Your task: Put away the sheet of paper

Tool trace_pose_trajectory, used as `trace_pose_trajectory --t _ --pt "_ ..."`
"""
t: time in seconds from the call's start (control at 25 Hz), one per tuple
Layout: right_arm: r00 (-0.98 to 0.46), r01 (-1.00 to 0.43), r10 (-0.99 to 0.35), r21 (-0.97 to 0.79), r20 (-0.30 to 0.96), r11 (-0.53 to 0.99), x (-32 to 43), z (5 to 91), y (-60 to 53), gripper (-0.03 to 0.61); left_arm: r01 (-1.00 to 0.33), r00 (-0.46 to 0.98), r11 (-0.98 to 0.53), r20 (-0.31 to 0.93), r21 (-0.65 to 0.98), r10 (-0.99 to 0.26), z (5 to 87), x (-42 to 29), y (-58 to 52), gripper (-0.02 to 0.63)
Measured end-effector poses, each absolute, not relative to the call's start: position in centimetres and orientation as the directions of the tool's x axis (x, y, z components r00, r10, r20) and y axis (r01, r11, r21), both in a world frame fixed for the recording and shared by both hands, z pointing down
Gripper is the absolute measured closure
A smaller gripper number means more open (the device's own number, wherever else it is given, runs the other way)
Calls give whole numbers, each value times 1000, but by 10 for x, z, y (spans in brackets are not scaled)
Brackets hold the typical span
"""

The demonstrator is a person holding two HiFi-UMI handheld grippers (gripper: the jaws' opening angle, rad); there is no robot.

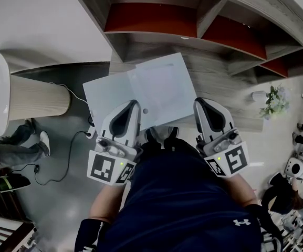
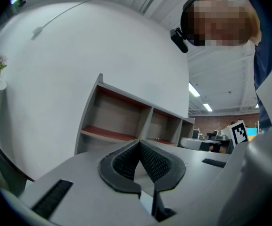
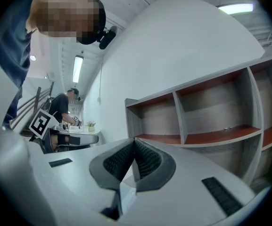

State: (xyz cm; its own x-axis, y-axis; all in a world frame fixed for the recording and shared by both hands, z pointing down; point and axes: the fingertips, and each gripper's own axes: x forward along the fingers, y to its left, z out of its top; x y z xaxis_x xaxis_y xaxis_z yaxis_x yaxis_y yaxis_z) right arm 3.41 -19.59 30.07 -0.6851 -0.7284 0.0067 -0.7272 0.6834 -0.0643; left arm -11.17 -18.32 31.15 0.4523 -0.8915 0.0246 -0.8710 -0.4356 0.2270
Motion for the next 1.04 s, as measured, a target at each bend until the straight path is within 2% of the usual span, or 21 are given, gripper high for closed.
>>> trace_pose_trajectory --t 1.04 --pt "-691 -722 -723 -68 9 689 36 301 -194 572 -872 447 -427 31 240 -894 313 -109 -181 598"
